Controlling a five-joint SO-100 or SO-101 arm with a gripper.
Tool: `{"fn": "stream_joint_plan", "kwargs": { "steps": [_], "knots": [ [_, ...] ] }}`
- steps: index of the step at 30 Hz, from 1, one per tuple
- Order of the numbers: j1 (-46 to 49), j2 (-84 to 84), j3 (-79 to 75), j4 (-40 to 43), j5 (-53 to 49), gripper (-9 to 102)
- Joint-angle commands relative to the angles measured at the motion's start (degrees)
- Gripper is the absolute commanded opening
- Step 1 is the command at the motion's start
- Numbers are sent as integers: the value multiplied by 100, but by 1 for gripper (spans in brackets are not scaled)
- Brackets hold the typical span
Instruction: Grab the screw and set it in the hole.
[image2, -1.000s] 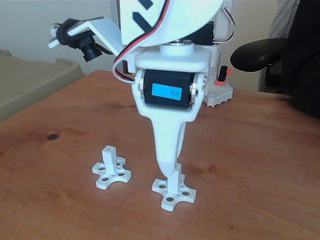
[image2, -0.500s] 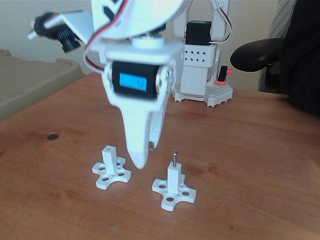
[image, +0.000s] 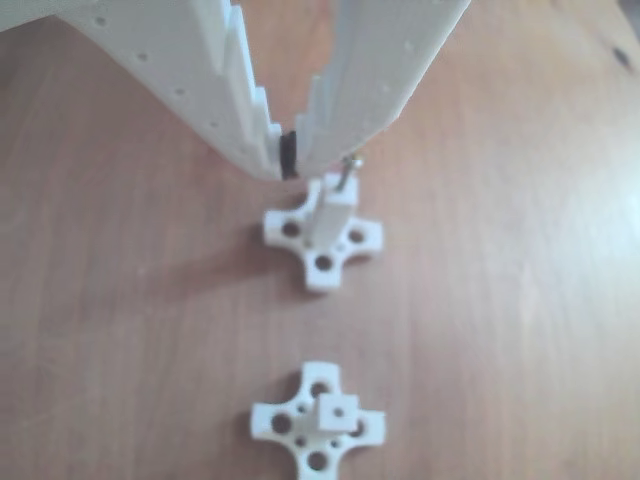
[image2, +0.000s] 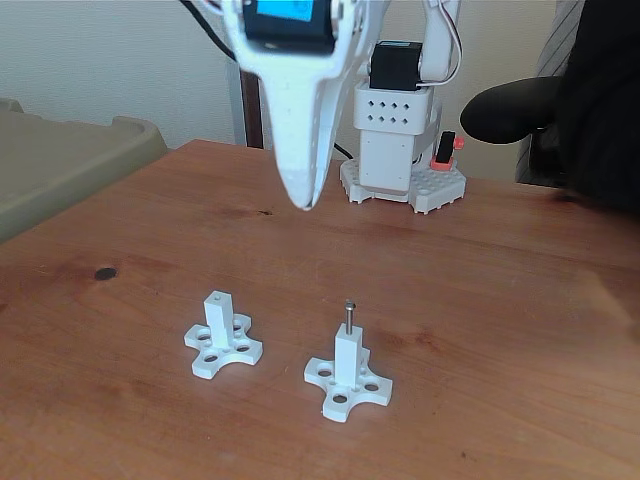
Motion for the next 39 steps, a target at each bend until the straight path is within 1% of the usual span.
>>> {"fn": "stream_joint_plan", "kwargs": {
  "steps": [1, 10, 19, 23, 26, 27, 30, 39],
  "knots": [
    [62, 1362, 800, -325, -18, -4],
    [97, 3788, 3630, -1107, 9, -4],
    [343, 6012, 5722, -1441, 62, -4],
    [536, 6908, 6328, -1336, 35, -4],
    [624, 7339, 6407, -1081, 62, -4],
    [659, 7998, 6521, -659, 88, -4],
    [826, 8517, 6583, -264, 176, -4],
    [1028, 8552, 6583, -158, 360, -4]
  ]
}}
